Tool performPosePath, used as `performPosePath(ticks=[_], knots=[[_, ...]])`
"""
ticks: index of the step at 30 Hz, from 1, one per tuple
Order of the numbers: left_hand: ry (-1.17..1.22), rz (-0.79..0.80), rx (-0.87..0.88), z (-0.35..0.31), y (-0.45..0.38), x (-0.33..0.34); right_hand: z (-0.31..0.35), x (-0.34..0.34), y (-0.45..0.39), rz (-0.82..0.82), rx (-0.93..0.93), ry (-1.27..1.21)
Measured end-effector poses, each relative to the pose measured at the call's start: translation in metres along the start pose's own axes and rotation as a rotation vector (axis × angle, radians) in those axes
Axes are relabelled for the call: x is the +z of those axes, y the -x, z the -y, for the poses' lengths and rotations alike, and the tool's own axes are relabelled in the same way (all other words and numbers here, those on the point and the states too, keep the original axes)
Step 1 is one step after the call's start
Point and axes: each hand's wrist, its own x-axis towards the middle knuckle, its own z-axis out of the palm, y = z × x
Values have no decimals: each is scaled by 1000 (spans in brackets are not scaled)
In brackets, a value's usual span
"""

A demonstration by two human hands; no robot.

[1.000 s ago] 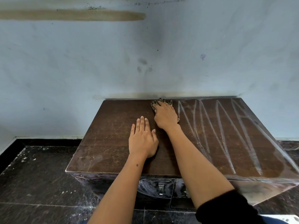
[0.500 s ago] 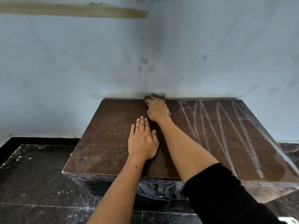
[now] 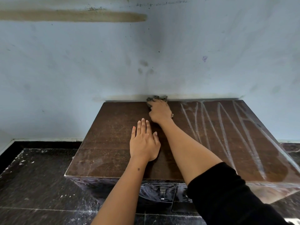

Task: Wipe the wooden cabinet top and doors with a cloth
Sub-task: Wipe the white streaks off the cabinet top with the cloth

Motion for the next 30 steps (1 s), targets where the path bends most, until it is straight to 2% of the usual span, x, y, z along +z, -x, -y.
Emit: performPosePath(ticks=[2, 5, 10, 20, 30], knots=[[4, 1, 2, 1, 0, -1, -1, -2, -1, 66, -68, -38], [1, 1, 5, 1, 0, -2, -20, -13, -3, 107, -26, -48], [-15, 10, 9, 0, 1, -4, -60, -28, 7, -30, 162, -16], [-37, 42, -3, -1, 1, -6, -53, -22, 93, -164, 220, 33], [-27, 27, 2, 0, 2, -6, -75, -39, 4, 121, 150, -1]])
